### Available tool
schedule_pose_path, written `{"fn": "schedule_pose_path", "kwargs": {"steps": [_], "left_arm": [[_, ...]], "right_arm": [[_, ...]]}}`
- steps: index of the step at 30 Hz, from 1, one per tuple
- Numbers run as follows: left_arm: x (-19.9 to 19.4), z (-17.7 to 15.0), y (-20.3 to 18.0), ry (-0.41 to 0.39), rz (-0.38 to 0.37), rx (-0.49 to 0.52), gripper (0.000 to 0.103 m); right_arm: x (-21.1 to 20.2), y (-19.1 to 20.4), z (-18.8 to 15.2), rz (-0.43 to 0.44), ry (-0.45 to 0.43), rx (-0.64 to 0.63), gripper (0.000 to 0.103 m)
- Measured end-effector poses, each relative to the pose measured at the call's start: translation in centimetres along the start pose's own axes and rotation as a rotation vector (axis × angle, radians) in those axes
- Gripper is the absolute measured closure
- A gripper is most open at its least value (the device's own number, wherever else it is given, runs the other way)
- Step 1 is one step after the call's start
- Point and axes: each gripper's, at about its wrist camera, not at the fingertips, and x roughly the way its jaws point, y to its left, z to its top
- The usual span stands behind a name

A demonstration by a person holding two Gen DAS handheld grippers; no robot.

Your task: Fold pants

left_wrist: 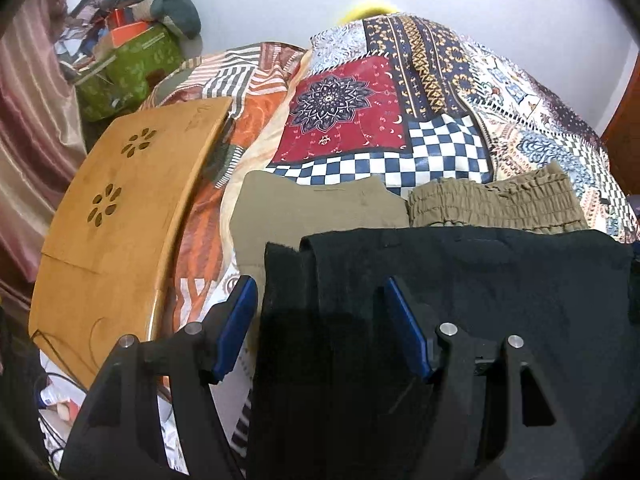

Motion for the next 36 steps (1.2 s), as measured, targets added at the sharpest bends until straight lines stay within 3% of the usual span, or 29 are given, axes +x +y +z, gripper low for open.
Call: {"fn": "schedule_pose_path", "kwargs": {"steps": [3,6,10,13,15,17,18,24,36], "left_arm": [[0.4,0.4,-0.1,0.003,-0.018,0.001,0.038],[0.4,0.6,-0.5,-0.002,-0.015,0.020,0.051],[0.6,0.7,-0.8,0.011,-0.009,0.049,0.079],[0.5,0.3,-1.3,-0.003,0.008,0.091,0.083],[0.1,0.1,-1.4,-0.013,0.016,0.091,0.085],[-0.4,0.1,-1.4,-0.028,0.013,0.082,0.085],[-1.0,0.2,-1.5,-0.041,0.012,0.077,0.086],[-4.1,0.5,-2.4,-0.121,0.026,0.114,0.086],[-12.6,-1.6,-2.1,-0.240,-0.025,0.083,0.086]], "right_arm": [[0.7,0.8,0.5,0.027,0.004,-0.040,0.048],[1.4,1.4,0.8,0.033,0.016,-0.072,0.043],[3.1,1.5,1.0,0.059,0.072,-0.086,0.039],[3.3,1.7,0.6,0.054,0.068,-0.078,0.041],[3.2,1.7,0.3,0.055,0.064,-0.070,0.054],[3.2,1.6,0.2,0.028,0.062,-0.065,0.087],[3.0,1.6,0.0,0.012,0.049,-0.061,0.092],[1.0,2.7,-1.2,-0.029,-0.040,-0.090,0.097],[-5.4,3.8,-1.9,-0.008,-0.127,-0.102,0.097]]}}
